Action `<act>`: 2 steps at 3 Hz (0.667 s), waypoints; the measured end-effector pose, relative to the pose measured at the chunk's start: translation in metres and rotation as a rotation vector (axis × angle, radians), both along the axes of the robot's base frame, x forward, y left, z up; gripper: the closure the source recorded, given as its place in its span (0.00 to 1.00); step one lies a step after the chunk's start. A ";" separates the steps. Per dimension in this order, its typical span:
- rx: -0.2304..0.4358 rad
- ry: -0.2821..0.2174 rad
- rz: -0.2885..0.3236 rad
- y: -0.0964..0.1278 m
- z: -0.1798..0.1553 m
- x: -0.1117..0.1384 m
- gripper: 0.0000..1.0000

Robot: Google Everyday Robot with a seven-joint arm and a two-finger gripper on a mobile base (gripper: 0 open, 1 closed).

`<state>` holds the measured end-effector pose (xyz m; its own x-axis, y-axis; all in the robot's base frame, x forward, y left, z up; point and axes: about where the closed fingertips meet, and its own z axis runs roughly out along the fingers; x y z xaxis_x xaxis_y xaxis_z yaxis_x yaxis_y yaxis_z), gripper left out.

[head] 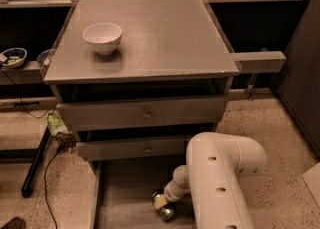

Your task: Place green can into bottom drawer

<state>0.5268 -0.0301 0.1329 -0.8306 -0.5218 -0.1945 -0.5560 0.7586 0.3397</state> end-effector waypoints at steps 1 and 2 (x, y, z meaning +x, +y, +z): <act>0.000 0.000 0.000 0.000 0.000 0.000 0.27; 0.000 0.000 0.000 0.000 0.000 0.000 0.03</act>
Offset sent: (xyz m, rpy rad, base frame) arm 0.0000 0.0000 0.0000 0.0000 0.0000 0.0000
